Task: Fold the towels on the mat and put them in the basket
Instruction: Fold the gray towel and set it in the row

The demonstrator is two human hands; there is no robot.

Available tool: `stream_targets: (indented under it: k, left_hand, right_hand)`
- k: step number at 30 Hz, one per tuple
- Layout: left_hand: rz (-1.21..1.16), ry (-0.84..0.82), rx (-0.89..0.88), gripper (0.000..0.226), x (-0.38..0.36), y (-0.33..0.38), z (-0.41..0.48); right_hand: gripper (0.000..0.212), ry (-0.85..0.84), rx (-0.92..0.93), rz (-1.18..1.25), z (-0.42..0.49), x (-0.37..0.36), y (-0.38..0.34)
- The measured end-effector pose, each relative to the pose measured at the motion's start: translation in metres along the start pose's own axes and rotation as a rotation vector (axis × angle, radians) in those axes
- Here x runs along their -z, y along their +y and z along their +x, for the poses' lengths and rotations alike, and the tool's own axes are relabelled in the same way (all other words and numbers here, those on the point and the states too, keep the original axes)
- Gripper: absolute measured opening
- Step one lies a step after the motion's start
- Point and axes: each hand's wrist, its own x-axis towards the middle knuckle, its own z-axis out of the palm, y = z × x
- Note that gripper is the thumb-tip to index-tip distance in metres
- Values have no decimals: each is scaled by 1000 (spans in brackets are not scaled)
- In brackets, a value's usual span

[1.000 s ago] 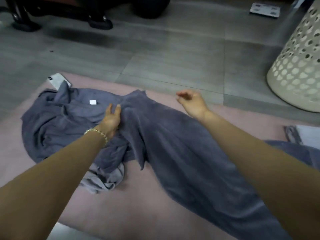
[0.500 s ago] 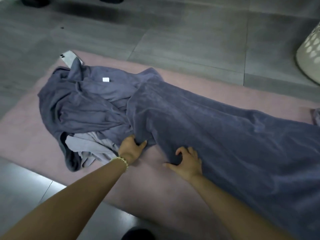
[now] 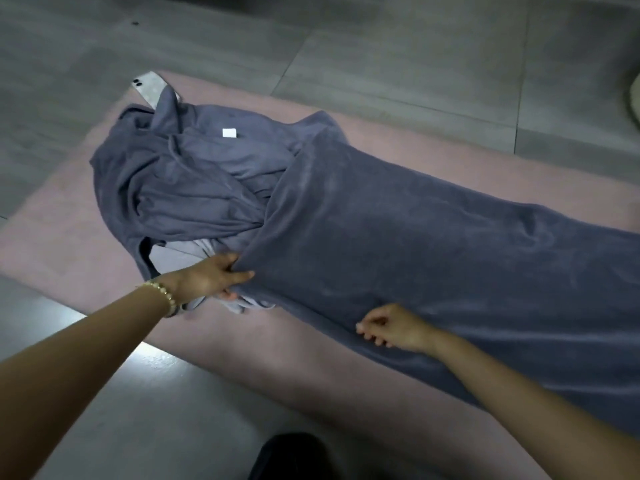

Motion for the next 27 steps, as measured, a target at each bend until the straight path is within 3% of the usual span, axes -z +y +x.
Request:
stream_targets:
  k: [5,8,12,14,16,19,21,23,24,27]
  left_hand:
    - [-9,27,-54,22,-10,7,-3]
    - [43,46,-171,16,-22,37,3]
    - [-152,-172,-264,34,-65,90,0]
    - [-114,-290,-257,52,-90,113,0]
    - [-43,-389,-235,61,-111,135,-4]
    - [-43,-484,-182,46,-133,165,-9]
    - [-13,-291,-248,39,-149,174,1]
    - [168,-58,-427,37,-168,178,17]
    - [266,-21,-500,38,-179,178,26]
    - [517,-133,-543,44,-223,169,53]
  right_hand:
    - [12,208,50,323,10,-2,-32]
    - [19,165,103,537,9,1,-59]
    - [41,29,68,988,-1,17,-87]
    - [47,43,90,1013,-11,33,-90]
    - [39,123,93,1002,-23,50,-80]
    - [31,253,74,1033,-41,75,-46]
    - [27,286,42,1042,-55,88,-21]
    - [28,338,-16,995,-69,95,5]
    - [30,384,-47,972,-76,97,21]
    - [29,492,-151,903,-94,94,67]
